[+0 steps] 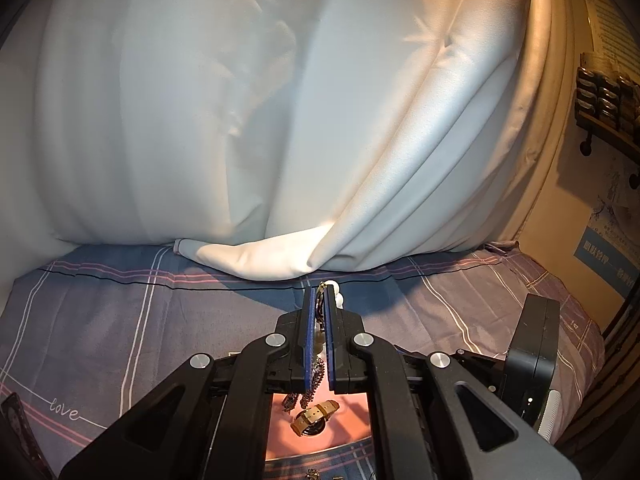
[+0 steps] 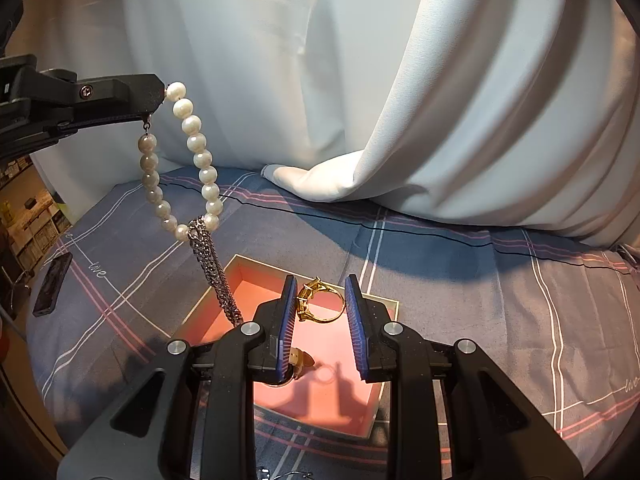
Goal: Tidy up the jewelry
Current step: 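Carry the gold ring and pearl bracelet into the box and release both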
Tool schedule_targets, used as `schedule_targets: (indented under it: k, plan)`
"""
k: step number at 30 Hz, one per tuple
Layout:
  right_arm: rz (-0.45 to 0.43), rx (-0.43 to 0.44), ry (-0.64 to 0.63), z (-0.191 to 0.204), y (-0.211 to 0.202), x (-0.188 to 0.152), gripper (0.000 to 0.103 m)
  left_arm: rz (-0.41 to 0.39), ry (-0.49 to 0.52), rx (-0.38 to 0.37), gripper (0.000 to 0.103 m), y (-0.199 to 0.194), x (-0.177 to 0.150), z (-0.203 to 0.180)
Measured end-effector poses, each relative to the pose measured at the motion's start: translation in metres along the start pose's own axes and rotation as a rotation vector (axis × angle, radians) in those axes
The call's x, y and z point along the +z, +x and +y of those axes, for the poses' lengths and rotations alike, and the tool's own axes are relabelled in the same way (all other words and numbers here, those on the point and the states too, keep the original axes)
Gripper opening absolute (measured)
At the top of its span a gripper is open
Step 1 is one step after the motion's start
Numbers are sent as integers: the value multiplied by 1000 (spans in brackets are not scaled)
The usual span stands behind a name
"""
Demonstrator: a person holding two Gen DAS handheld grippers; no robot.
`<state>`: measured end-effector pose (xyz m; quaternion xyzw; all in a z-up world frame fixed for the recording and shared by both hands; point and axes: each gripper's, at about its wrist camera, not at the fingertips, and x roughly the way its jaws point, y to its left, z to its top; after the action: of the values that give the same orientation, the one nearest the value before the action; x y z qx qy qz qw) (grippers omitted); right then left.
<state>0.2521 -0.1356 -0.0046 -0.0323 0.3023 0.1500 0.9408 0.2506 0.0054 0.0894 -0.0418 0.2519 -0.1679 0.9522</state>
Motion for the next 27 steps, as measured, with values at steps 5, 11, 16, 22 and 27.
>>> schedule_targets:
  k: [5, 11, 16, 22, 27]
  plan:
    - [28, 6, 6, -2, 15, 1, 25, 32, 0, 8, 5, 17, -5, 2]
    - [65, 12, 17, -7, 30, -2, 25, 88, -3, 17, 5, 41, -18, 3]
    - [93, 15, 31, -12, 41, -7, 25, 134, -11, 26, 5, 58, -30, 9]
    - [134, 13, 25, -14, 54, -13, 25, 192, -22, 47, 5, 79, -46, 16]
    - [173, 10, 21, -16, 67, -19, 25, 236, -26, 65, 5, 94, -61, 20]
